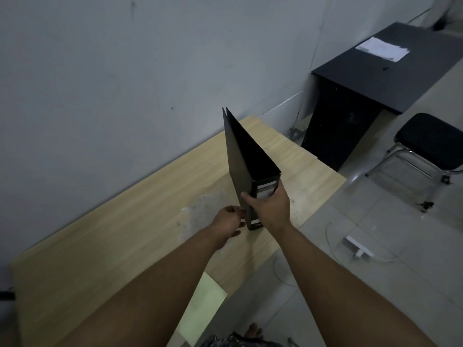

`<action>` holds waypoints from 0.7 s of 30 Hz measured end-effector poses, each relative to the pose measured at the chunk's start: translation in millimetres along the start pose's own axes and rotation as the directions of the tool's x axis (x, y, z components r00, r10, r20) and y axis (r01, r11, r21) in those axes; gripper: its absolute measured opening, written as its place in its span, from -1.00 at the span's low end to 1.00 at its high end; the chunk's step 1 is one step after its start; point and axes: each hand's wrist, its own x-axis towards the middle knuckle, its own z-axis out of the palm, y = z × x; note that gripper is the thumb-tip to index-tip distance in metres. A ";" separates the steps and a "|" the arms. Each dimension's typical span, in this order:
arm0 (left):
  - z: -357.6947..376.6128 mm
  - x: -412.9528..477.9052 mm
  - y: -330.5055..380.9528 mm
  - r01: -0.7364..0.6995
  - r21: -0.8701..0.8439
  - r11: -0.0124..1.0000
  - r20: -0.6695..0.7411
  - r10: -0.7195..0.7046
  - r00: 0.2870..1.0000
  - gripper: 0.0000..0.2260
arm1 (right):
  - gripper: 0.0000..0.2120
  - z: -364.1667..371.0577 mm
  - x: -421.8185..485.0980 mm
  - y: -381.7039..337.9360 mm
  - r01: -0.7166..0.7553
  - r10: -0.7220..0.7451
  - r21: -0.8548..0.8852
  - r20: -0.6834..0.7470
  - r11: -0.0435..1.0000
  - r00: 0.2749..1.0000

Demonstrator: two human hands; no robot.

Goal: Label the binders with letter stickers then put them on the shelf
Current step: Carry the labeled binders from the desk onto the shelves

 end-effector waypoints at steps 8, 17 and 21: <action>-39.0 -22.9 -7.1 0.011 0.005 1.000 -0.022 -0.011 1.000 -0.51 | -0.46 7.5 7.8 -75.7 0.001 0.004 0.046 -0.111 0.999 0.994; -142.9 -73.1 12.8 -0.102 -0.365 0.925 0.098 0.147 0.984 0.14 | -0.42 31.9 -37.3 -263.8 0.217 -0.173 0.144 -0.265 0.966 0.949; -178.9 -97.4 22.1 -0.178 -0.567 0.804 0.252 0.375 0.892 0.01 | -0.47 44.4 -70.5 -324.7 0.282 -0.229 0.192 -0.261 0.940 0.938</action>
